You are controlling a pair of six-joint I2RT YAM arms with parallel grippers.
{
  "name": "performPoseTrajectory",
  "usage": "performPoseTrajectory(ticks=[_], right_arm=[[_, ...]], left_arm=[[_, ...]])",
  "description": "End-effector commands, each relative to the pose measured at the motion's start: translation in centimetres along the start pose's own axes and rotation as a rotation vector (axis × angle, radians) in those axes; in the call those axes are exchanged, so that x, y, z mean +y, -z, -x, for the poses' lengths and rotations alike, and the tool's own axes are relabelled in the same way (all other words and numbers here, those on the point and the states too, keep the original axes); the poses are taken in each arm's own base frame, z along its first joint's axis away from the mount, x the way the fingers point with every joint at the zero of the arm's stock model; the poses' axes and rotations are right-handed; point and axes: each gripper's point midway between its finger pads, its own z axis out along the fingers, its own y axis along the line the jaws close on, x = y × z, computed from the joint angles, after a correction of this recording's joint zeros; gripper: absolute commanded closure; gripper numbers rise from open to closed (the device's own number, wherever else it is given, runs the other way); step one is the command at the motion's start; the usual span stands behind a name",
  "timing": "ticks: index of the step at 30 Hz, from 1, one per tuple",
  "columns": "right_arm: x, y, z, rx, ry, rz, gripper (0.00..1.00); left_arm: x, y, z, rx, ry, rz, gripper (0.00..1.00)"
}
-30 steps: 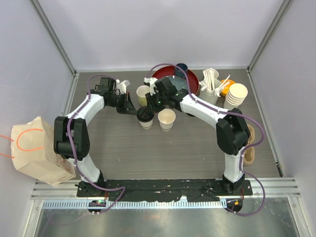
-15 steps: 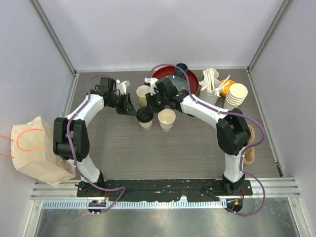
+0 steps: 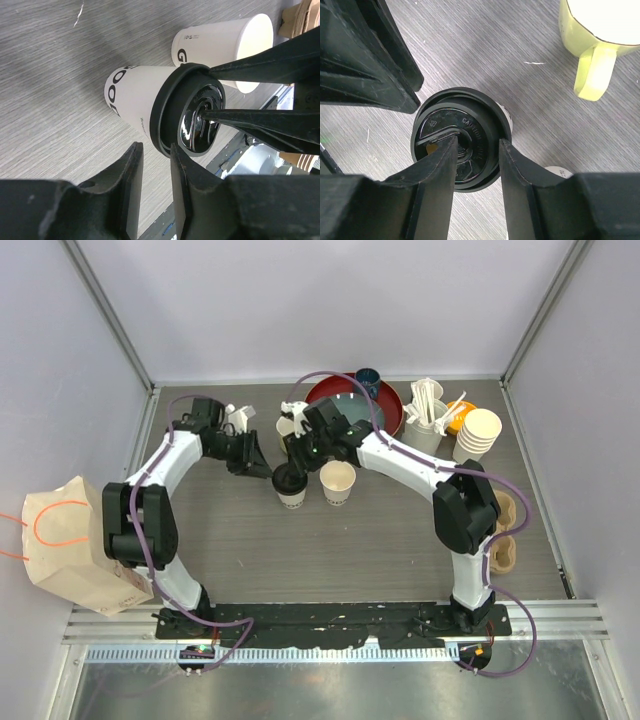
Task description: Pack the takeout coffee
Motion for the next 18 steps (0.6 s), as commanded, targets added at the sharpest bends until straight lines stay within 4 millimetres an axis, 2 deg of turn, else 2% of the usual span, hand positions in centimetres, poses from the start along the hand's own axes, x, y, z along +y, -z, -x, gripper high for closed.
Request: performPoseTrajectory(ticks=[1,5,9,13,18], right_arm=[[1.1,0.2,0.0,0.026,0.015,0.028,0.53],[1.2,0.4,0.6,0.023,0.025,0.024,0.44],[0.9,1.1,1.7,-0.003,0.031,-0.009,0.39],[1.0,2.2,3.2,-0.043,0.033,-0.032,0.38],[1.1,3.1,3.7,-0.064,0.050,-0.060,0.39]], left_arm=[[-2.9,2.2,1.6,-0.074,-0.072,-0.073,0.67],[-2.4,1.9,1.7,-0.069,-0.067,-0.055,0.66],[-2.0,1.4,2.3,-0.079,-0.096,-0.005,0.67],[-1.9,0.9,3.0,-0.085,-0.118,0.015,0.68],[-1.4,0.7,3.8,-0.105,-0.135,0.040,0.69]])
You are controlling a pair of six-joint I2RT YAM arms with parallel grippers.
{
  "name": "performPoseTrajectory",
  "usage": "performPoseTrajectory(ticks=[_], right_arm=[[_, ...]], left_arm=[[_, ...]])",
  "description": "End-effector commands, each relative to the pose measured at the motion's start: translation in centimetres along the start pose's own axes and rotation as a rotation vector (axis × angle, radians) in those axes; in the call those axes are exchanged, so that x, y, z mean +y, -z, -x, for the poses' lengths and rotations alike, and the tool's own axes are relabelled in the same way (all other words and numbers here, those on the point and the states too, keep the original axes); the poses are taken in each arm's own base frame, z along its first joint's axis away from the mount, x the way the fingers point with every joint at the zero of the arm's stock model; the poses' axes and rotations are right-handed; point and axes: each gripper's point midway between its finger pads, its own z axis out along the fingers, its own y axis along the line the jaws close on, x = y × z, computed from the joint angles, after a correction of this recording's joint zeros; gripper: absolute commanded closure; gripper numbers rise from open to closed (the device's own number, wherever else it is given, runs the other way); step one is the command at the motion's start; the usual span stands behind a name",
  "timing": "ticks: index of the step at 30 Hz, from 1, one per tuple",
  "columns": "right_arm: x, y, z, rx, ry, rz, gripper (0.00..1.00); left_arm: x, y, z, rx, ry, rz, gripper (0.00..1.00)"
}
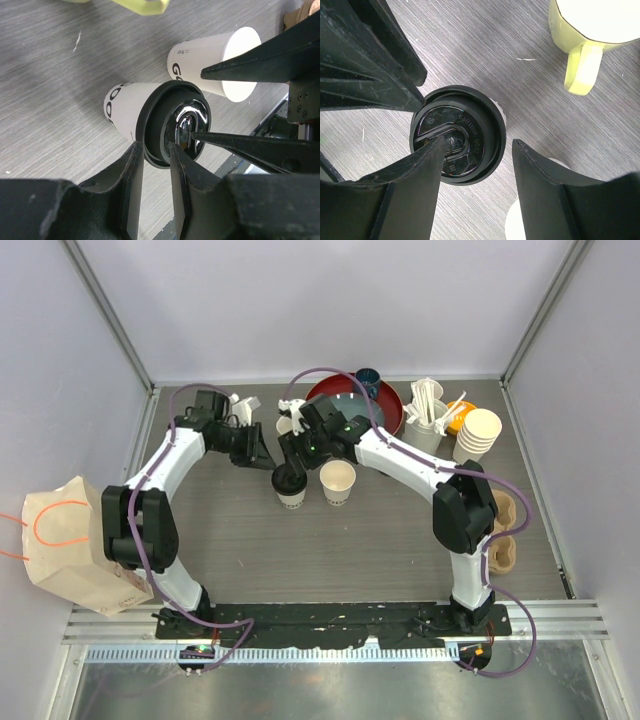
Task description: Pack the takeout coffee
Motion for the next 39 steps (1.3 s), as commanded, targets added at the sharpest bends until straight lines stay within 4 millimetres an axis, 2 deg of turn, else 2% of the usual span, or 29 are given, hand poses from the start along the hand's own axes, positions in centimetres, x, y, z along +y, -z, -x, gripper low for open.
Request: performPoseTrajectory(ticks=[1,3,4,10,13,18,23,26,33,39], right_arm=[[0.9,2.6,2.7,-0.086,0.021,-0.024,0.41],[0.8,2.5,2.1,-0.074,0.003,-0.028,0.46],[0.9,2.2,1.1,-0.053,-0.022,-0.027,0.48],[1.2,1.4,-0.5,-0.029,-0.046,-0.019,0.52],[1.3,1.2,-0.7,-0.028,-0.051,-0.012,0.59],[1.0,0.6,-1.3,-0.010,-0.052,-0.023,0.71],[0.7,0.5,-2.0,-0.001,-0.050,-0.035,0.75],[0.5,0.5,-2.1,-0.002,-0.050,-0.042,0.79],[0.8,0.7,-1.8,-0.031,-0.020,-0.066,0.86],[0.9,0.6,-2.2,-0.028,-0.005,-0.074,0.89]], left_arm=[[0.2,0.0,2.2,-0.058,-0.064,0.031,0.69],[0.4,-0.2,2.2,-0.053,-0.066,0.035,0.70],[0.5,-0.3,2.2,-0.050,-0.067,0.036,0.70],[0.4,-1.2,1.6,-0.024,-0.066,0.018,0.74],[0.5,-1.8,0.8,-0.003,-0.063,0.024,0.74],[1.5,-2.8,-0.7,0.051,-0.017,0.029,0.80],[2.0,-3.1,-2.5,0.095,-0.006,0.026,0.83],[2.5,-3.3,-2.8,0.098,-0.009,0.043,0.84],[5.0,-3.7,-3.4,0.104,-0.033,0.143,0.87],[4.7,-3.3,-3.2,0.091,-0.051,0.144,0.87]])
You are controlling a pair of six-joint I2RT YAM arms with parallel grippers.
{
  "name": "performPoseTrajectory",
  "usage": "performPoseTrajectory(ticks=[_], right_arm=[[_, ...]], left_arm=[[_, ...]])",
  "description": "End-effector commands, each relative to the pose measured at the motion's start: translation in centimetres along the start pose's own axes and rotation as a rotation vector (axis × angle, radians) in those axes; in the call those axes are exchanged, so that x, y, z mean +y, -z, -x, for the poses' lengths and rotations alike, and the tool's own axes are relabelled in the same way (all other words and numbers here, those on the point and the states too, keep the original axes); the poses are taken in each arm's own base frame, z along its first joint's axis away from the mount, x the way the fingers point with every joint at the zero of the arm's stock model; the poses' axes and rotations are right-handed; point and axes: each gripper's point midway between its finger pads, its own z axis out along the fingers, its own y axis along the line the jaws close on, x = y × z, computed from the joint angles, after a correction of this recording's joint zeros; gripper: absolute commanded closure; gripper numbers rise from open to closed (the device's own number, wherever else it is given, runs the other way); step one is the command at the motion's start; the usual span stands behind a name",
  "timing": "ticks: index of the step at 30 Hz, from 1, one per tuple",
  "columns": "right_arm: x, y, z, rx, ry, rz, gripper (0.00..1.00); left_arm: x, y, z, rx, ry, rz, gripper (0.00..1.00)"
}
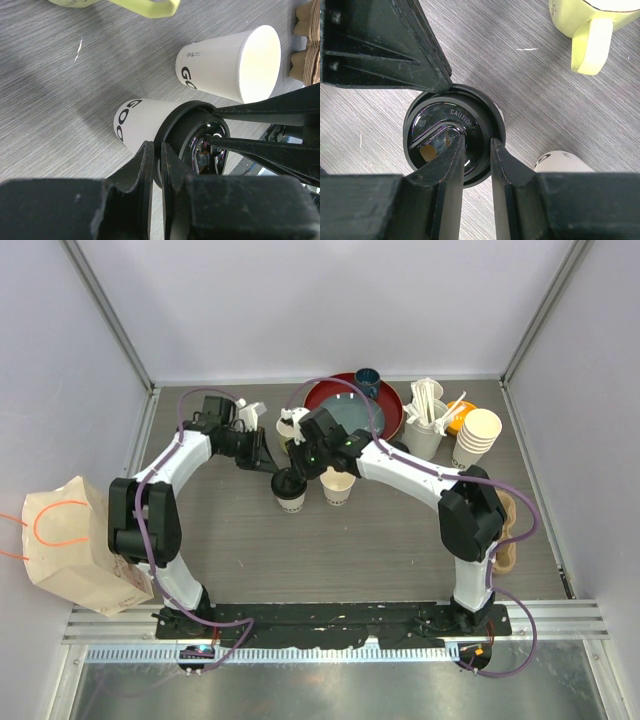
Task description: Pack the takeout coffee
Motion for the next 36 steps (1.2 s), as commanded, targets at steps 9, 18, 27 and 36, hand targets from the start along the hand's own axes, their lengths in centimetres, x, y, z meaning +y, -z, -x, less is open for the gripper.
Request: performPoseTrajectory(ticks=[9,18,27,36], right_arm=[[0.0,-0.1,-1.9,0.034,0.018,-0.015,0.98],[0.0,0.5,-0.1,-0.014,0.040,-0.038,0.99],[0.0,0.8,1.5,-0.047,0.061,-0.065,0.99],[-0.7,0.1,3.7,-0.079,0.051,-0.117,0.99]], left_arm=[[4.3,-1.6,-4.2,0.136,0.037,0.150,0.89],[-0.1,1.9,2.3,-0.034,-0.036,0.086,0.73],[0.8,5.2,6.0,-0.154,-0.033,0.140,0.68],[2.1,6.6,5.6,-0.175,-0.040,0.205,0.68]])
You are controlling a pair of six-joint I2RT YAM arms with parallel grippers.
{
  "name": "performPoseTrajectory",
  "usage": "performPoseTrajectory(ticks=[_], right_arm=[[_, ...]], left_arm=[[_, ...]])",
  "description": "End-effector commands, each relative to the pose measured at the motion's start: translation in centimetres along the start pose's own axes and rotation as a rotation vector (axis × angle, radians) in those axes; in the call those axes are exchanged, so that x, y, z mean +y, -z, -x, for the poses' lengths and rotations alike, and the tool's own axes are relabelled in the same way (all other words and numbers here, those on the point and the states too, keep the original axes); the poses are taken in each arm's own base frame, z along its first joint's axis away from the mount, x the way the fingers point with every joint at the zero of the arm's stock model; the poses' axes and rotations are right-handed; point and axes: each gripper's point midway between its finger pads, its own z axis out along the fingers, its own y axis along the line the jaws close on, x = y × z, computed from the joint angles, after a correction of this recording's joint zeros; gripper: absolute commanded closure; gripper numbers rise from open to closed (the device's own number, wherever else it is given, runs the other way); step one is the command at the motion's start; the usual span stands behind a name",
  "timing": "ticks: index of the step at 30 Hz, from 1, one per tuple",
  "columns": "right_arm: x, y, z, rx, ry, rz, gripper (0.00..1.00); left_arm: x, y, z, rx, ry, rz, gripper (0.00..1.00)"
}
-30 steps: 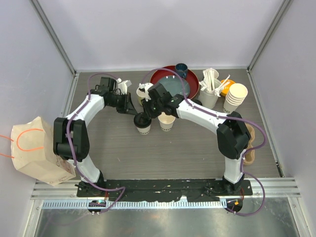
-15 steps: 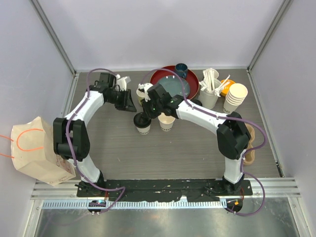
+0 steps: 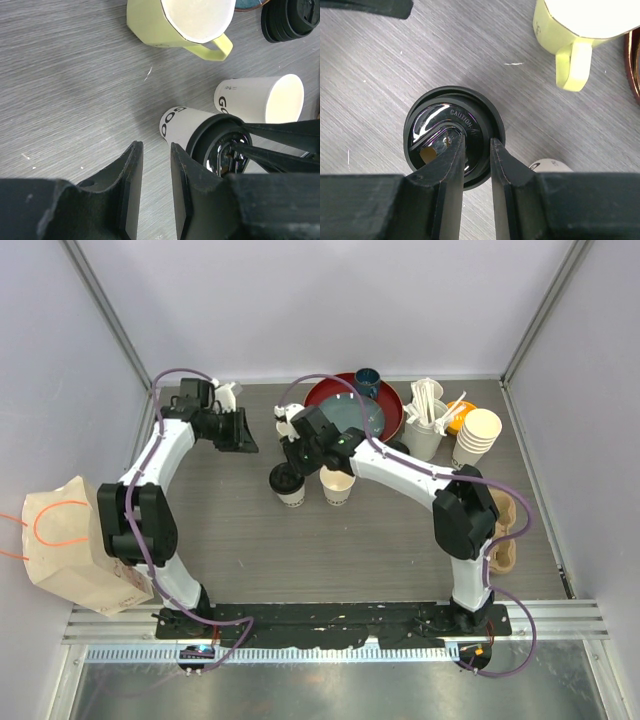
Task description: Pack the takeout coffee
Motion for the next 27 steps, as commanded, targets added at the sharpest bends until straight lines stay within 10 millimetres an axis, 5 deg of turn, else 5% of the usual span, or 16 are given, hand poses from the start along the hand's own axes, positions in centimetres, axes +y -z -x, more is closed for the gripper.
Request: performPoseTrajectory(ticks=[1,12,19,27], right_arm=[[-0.4,0.1,2.5,-0.051,0.011,-0.036,0.99],[-1.0,-2.2,2.2,-0.018,-0.039,0.014,0.99],[-0.4,-1.0,3.3,-0.044,-0.032,0.040,0.68],[-0.9,1.8,6.1,-0.110,0.000,0.023,0.44]], left_arm=[[-0.8,2.0,0.8,-0.052,-0.053,0.013,0.68],[-0.8,2.8,0.4,-0.056,-0.071,0.027,0.68],[-1.1,3.1,0.3,-0.059,-0.080,0.021,0.65],[-1.2,3.0,0.1,-0.044,-0.076,0.013,0.65]])
